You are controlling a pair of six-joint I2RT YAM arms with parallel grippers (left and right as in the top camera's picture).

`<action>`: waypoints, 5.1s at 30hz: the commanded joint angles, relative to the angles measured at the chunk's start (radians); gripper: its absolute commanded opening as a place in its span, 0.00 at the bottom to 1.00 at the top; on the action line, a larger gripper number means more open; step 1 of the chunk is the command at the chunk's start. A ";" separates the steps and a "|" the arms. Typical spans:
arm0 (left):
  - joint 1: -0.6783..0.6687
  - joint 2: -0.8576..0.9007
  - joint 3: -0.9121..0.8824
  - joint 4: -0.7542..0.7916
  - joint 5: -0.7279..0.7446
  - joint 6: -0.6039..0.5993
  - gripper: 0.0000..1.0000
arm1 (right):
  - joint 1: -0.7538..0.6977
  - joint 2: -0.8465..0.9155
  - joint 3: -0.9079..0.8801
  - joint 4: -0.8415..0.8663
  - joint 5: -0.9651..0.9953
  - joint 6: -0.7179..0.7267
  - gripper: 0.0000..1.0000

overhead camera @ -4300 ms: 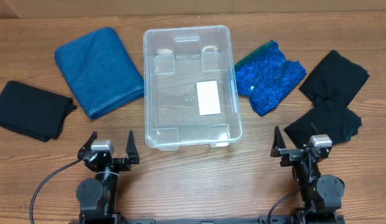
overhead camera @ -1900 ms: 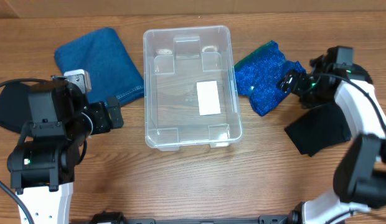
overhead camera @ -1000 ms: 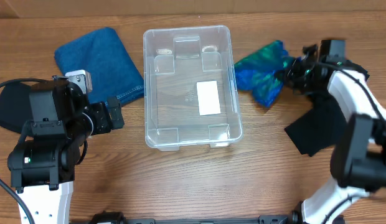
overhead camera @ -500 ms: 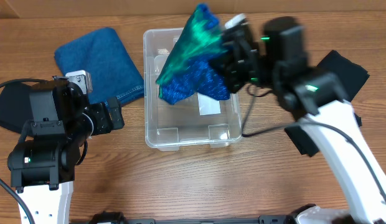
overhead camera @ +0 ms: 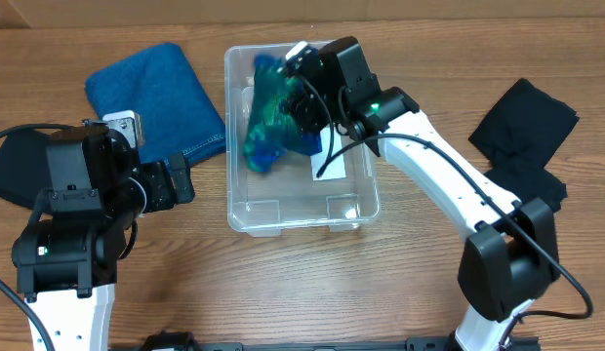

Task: Pack container
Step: 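Carry the blue cloth with the right gripper and lay it in the bin, then move the right gripper to the black cloth on the right and grasp it, then place the black cloth into the bin's front half with the right gripper, then grasp the second black cloth on the right with the right gripper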

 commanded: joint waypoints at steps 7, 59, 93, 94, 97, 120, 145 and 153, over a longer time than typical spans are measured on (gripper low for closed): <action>-0.006 0.002 0.021 -0.016 0.011 -0.010 1.00 | -0.011 -0.208 0.015 -0.039 0.328 0.178 1.00; -0.006 0.002 0.021 -0.019 0.011 -0.010 1.00 | -0.514 -0.772 -0.269 -0.175 -0.500 0.169 0.04; -0.006 0.002 0.021 -0.044 0.011 -0.010 1.00 | 0.138 -0.150 -0.254 0.041 0.771 -0.057 1.00; -0.006 0.002 0.021 -0.044 0.011 -0.010 1.00 | 0.138 -0.185 -0.244 0.046 0.817 -0.010 1.00; -0.006 0.002 0.021 -0.044 0.011 -0.010 1.00 | 0.117 -0.309 -0.239 0.054 0.822 0.116 1.00; -0.006 0.002 0.021 -0.044 0.011 -0.010 1.00 | -1.112 0.074 -0.240 0.043 -0.195 0.406 1.00; -0.006 0.002 0.021 -0.048 0.010 -0.010 1.00 | -1.054 -0.080 -0.221 0.146 -0.576 0.386 0.04; -0.006 0.002 0.021 -0.048 0.002 -0.009 1.00 | -0.692 -0.545 -0.174 0.055 -0.584 0.129 0.04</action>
